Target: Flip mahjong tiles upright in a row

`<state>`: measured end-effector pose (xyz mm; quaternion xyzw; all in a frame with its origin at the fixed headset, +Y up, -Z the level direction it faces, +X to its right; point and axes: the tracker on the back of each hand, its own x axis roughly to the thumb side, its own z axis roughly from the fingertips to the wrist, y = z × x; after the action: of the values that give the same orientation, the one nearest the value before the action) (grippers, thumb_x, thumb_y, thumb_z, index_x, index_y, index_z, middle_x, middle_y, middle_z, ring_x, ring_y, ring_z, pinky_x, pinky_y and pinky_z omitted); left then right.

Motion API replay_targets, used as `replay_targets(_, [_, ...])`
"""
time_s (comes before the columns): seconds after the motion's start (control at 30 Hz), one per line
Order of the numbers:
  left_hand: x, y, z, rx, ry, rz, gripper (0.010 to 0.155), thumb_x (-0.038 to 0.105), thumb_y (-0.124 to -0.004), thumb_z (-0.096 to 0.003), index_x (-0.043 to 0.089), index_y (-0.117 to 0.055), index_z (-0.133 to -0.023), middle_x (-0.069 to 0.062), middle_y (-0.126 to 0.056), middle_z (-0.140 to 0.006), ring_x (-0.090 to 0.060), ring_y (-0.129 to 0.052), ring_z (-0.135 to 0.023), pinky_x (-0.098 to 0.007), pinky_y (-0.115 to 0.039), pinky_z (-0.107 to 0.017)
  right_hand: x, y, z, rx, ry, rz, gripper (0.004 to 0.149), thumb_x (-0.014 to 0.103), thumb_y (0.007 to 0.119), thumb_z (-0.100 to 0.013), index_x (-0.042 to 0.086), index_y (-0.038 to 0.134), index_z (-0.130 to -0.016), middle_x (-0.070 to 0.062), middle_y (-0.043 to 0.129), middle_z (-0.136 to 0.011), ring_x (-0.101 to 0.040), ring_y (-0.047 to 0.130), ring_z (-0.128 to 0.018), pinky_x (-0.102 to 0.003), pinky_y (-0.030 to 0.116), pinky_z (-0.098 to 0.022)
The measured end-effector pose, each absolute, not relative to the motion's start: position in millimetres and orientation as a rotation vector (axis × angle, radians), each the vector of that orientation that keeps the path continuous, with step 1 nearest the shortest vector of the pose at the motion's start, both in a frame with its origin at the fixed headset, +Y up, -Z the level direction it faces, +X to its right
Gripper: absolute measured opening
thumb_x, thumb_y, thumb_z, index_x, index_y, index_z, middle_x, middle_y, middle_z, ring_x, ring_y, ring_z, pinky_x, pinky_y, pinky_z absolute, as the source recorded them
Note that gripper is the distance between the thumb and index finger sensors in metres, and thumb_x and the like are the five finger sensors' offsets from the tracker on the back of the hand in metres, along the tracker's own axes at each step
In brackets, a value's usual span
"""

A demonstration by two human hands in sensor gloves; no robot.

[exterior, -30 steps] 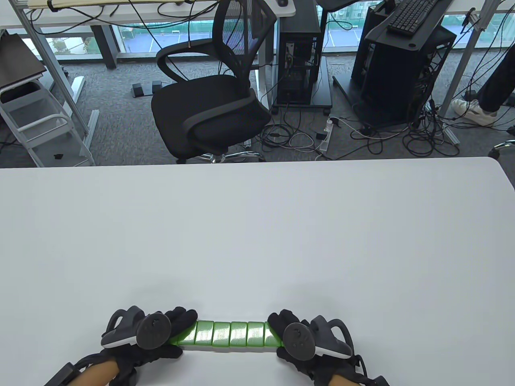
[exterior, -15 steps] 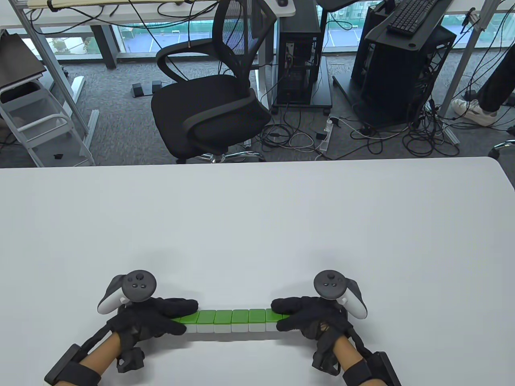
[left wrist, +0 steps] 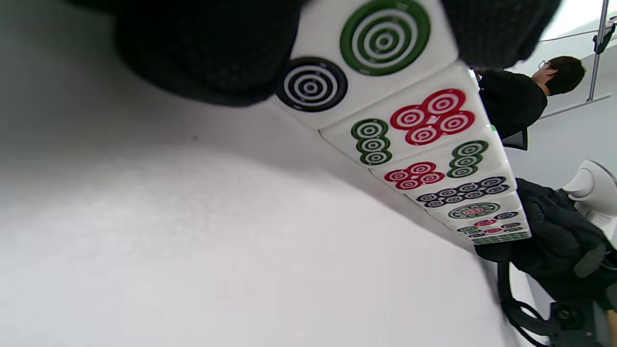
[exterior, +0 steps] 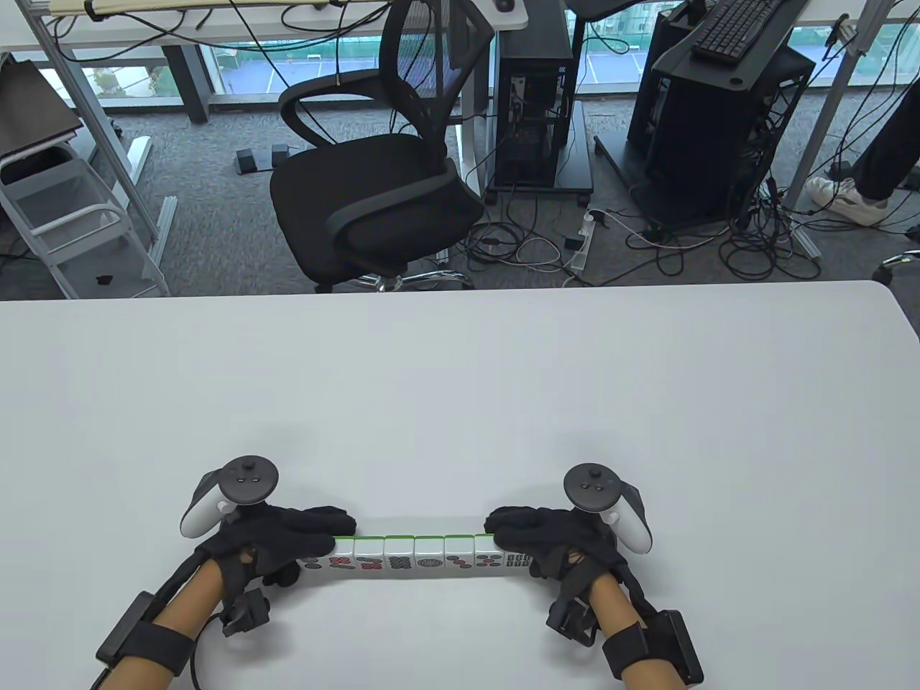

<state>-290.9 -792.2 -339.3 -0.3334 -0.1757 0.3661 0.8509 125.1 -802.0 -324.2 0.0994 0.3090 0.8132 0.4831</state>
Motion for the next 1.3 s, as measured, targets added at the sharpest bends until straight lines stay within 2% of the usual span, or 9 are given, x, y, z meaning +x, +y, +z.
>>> replay_targets(0.13, [-287,-772,-331,-0.527,-0.325,0.577,0.064,0.058,-0.074,-0.0357,0.037,-0.068,-0.096,0.002,-0.062,-0.109,-0.031,-0.1,-0.038,-0.038,-0.089,-0.022,125,-794,-320,0.227,0.637,2.096,0.054,0.046,0.077,-0.047,0.022,0.072,-0.095,-0.008,0.06,-0.109,-0.038,0.081,-0.035,-0.015,0.079,-0.018])
replay_targets(0.3, [-303,-742,-313,-0.351,-0.29,0.538,0.076,0.068,-0.068,-0.0322,0.039,-0.057,-0.101,-0.003,-0.051,-0.114,-0.033,-0.097,-0.063,-0.042,-0.086,-0.034,142,-766,-303,0.218,0.346,2.343,0.076,0.064,0.068,-0.042,0.022,0.058,-0.104,-0.02,0.058,-0.107,-0.043,0.084,-0.041,-0.019,0.082,-0.019])
replay_targets(0.5, [-327,-710,-275,-0.062,-0.343,0.411,0.079,0.071,-0.067,-0.031,0.044,-0.049,-0.103,0.005,-0.033,-0.119,-0.035,-0.073,-0.093,-0.05,-0.072,-0.059,169,-728,-265,0.283,-0.082,2.472,0.08,0.064,0.066,-0.043,0.024,0.044,-0.108,-0.021,0.039,-0.113,-0.051,0.07,-0.065,-0.034,0.08,-0.039])
replay_targets(0.63, [-336,-698,-249,0.151,-0.36,0.257,0.08,0.072,-0.065,-0.0309,0.049,-0.039,-0.104,0.013,-0.017,-0.119,-0.032,-0.047,-0.109,-0.053,-0.053,-0.077,179,-717,-239,0.359,-0.267,2.542,0.08,0.064,0.064,-0.045,0.03,0.03,-0.109,-0.016,0.018,-0.115,-0.054,0.041,-0.088,-0.056,0.058,-0.068])
replay_targets(0.73, [-338,-695,-241,0.257,-0.362,0.198,0.081,0.073,-0.064,-0.0309,0.053,-0.031,-0.103,0.017,-0.007,-0.118,-0.027,-0.021,-0.116,-0.056,-0.033,-0.085,182,-716,-230,0.375,-0.325,2.63,0.08,0.064,0.062,-0.045,0.038,0.017,-0.106,-0.008,0.0,-0.113,-0.053,0.017,-0.094,-0.064,0.037,-0.073])
replay_targets(0.8, [-338,-698,-240,0.263,-0.363,0.211,0.083,0.074,-0.062,-0.0309,0.055,-0.023,-0.102,0.02,0.001,-0.115,-0.024,-0.006,-0.116,-0.056,-0.021,-0.087,183,-716,-230,0.377,-0.342,2.679,0.082,0.065,0.062,-0.045,0.044,0.004,-0.099,-0.004,-0.009,-0.11,-0.051,0.007,-0.093,-0.065,0.028,-0.074])
replay_targets(0.93, [-340,-709,-242,0.23,-0.344,0.193,0.085,0.075,-0.061,-0.0306,0.057,-0.016,-0.1,0.023,0.011,-0.11,-0.019,0.012,-0.112,-0.054,-0.004,-0.085,183,-710,-225,0.372,-0.481,2.735,0.086,0.065,0.064,-0.043,0.046,-0.003,-0.094,0.0,-0.015,-0.107,-0.05,-0.004,-0.091,-0.07,0.016,-0.071])
replay_targets(1.13, [-346,-716,-242,0.247,-0.304,0.185,0.086,0.075,-0.062,-0.0305,0.057,-0.013,-0.099,0.025,0.015,-0.107,-0.015,0.019,-0.109,-0.053,0.003,-0.083,182,-710,-218,0.409,-0.673,2.84,0.085,0.066,0.063,-0.043,0.046,-0.002,-0.094,0.0,-0.016,-0.106,-0.049,-0.008,-0.09,-0.072,0.011,-0.068])
replay_targets(1.3, [-345,-715,-241,0.243,-0.313,0.202,0.086,0.075,-0.062,-0.0305,0.057,-0.013,-0.099,0.024,0.015,-0.107,-0.016,0.018,-0.109,-0.053,0.003,-0.083,177,-709,-219,0.442,-0.655,2.816,0.083,0.066,0.061,-0.043,0.047,-0.001,-0.095,0.0,-0.016,-0.106,-0.048,-0.009,-0.091,-0.072,0.01,-0.067])
